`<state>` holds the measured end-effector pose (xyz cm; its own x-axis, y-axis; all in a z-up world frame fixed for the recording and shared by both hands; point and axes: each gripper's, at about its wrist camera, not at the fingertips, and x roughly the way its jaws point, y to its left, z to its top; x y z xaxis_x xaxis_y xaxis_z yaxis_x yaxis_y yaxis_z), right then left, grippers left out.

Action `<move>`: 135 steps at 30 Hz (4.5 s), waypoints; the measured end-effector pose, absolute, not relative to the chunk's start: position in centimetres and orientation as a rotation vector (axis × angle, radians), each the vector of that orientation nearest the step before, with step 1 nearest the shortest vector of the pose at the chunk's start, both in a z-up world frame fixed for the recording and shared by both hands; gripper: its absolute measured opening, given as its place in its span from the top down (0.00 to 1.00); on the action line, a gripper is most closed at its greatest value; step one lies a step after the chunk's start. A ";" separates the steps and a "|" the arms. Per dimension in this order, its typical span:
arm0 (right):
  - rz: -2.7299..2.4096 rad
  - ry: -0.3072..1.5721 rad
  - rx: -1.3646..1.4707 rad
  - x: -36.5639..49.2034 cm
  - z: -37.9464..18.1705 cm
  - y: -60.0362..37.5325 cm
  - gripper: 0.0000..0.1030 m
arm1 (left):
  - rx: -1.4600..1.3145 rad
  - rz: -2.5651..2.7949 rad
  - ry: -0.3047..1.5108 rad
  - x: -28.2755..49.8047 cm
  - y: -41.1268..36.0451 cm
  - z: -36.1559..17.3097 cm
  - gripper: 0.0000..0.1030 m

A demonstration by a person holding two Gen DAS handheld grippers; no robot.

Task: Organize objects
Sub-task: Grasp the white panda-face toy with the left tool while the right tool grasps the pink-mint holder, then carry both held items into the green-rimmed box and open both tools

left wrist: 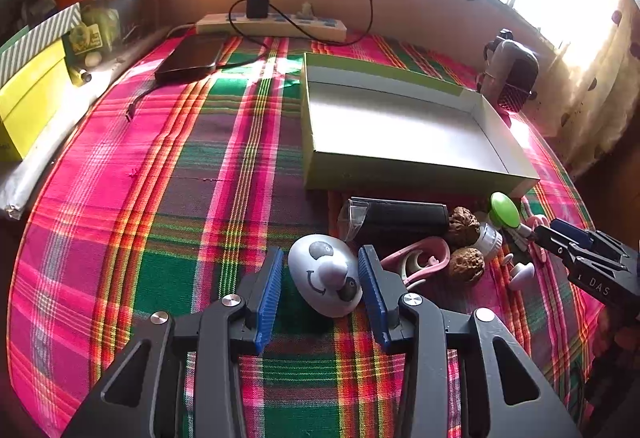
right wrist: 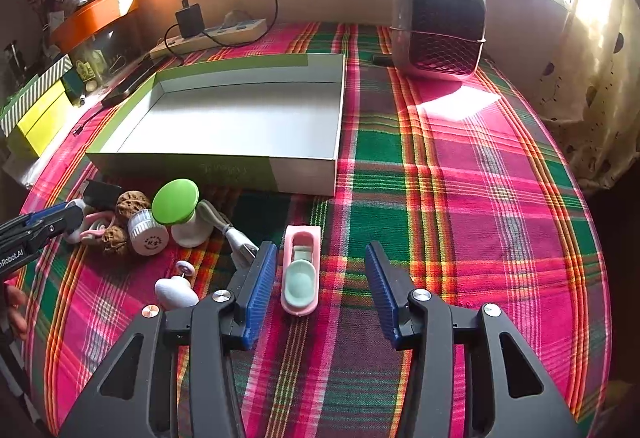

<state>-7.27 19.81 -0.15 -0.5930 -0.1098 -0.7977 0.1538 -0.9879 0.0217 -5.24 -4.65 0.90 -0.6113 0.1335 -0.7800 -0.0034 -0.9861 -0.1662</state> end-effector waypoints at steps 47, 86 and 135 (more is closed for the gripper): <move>-2.691 0.097 1.286 -6.5 0.5 19.5 0.82 | -1.269 2.738 -0.286 -4.6 -5.5 2.8 0.75; -2.631 0.105 1.324 -21.9 1.7 15.9 0.82 | -1.345 2.647 -0.121 -21.3 -0.7 3.1 0.75; -2.670 0.128 1.305 -22.9 0.4 15.5 0.62 | -1.338 2.689 -0.112 -22.1 -0.8 2.1 0.67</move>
